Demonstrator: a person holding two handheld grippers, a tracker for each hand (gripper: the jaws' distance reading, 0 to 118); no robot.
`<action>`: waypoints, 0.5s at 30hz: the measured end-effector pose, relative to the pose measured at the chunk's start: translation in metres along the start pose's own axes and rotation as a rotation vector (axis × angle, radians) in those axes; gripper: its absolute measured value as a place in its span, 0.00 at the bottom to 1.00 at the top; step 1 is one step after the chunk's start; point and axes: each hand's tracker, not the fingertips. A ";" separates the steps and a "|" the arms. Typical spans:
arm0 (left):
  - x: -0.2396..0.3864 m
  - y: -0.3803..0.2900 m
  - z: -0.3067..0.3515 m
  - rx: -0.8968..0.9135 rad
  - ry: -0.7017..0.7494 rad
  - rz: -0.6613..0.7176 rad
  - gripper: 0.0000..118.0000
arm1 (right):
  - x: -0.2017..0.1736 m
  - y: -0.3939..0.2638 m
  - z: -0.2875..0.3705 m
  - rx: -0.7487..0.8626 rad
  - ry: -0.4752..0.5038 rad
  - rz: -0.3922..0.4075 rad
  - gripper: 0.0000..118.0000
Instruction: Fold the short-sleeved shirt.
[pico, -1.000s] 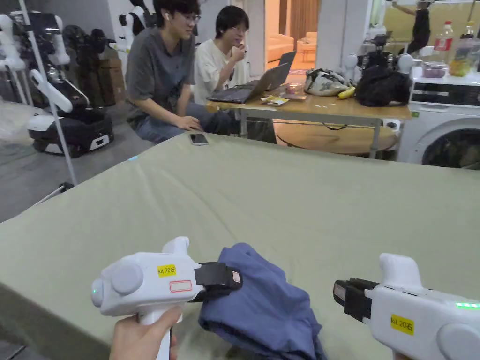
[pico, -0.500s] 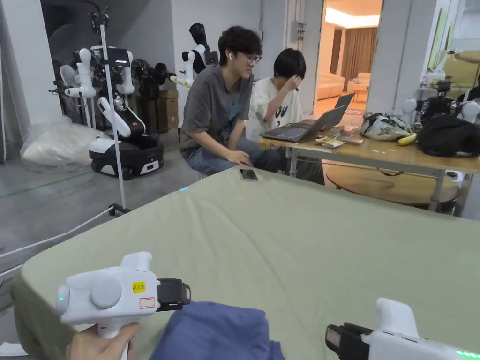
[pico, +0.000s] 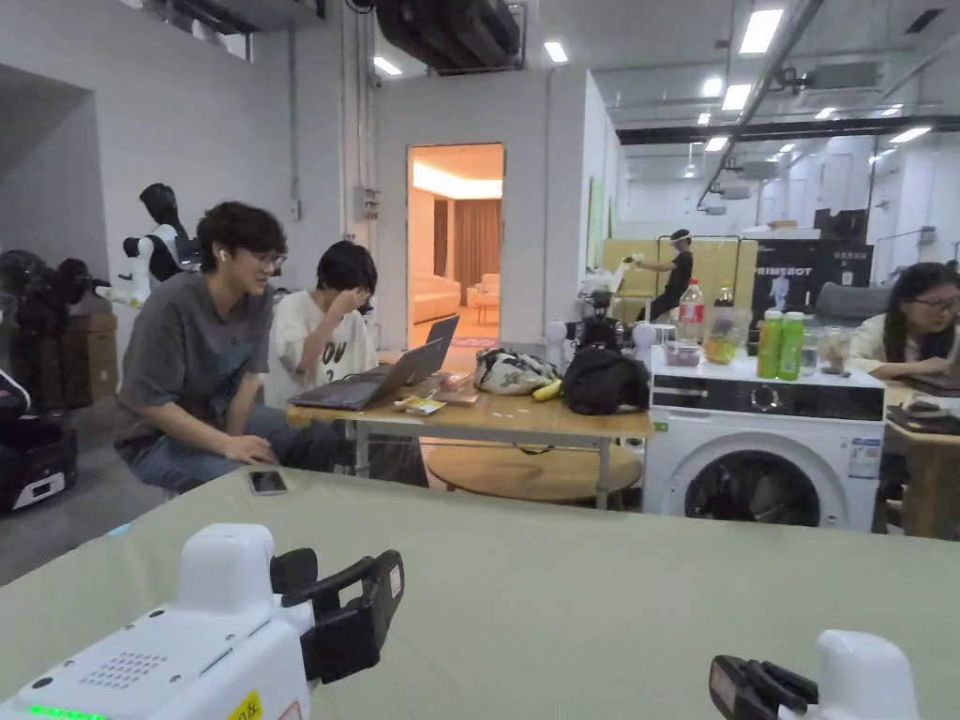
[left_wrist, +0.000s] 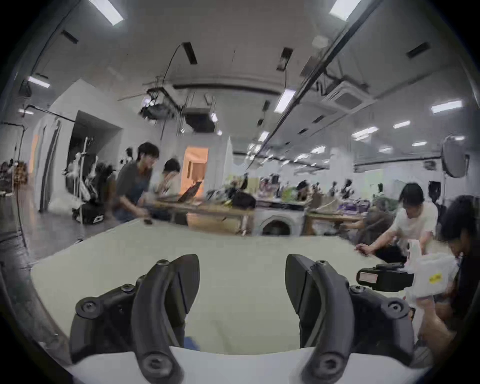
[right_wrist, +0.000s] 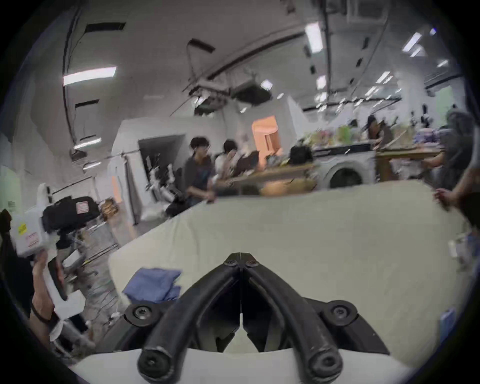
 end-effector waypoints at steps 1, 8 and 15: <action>0.008 -0.004 -0.004 0.014 0.008 0.008 0.55 | 0.004 0.002 0.010 0.014 -0.035 0.020 0.00; 0.072 -0.041 -0.006 -0.025 0.028 -0.179 0.00 | 0.020 -0.006 0.073 0.139 -0.247 0.048 0.00; 0.087 -0.054 -0.001 -0.020 0.010 -0.182 0.00 | 0.017 -0.018 0.076 0.107 -0.280 0.102 0.00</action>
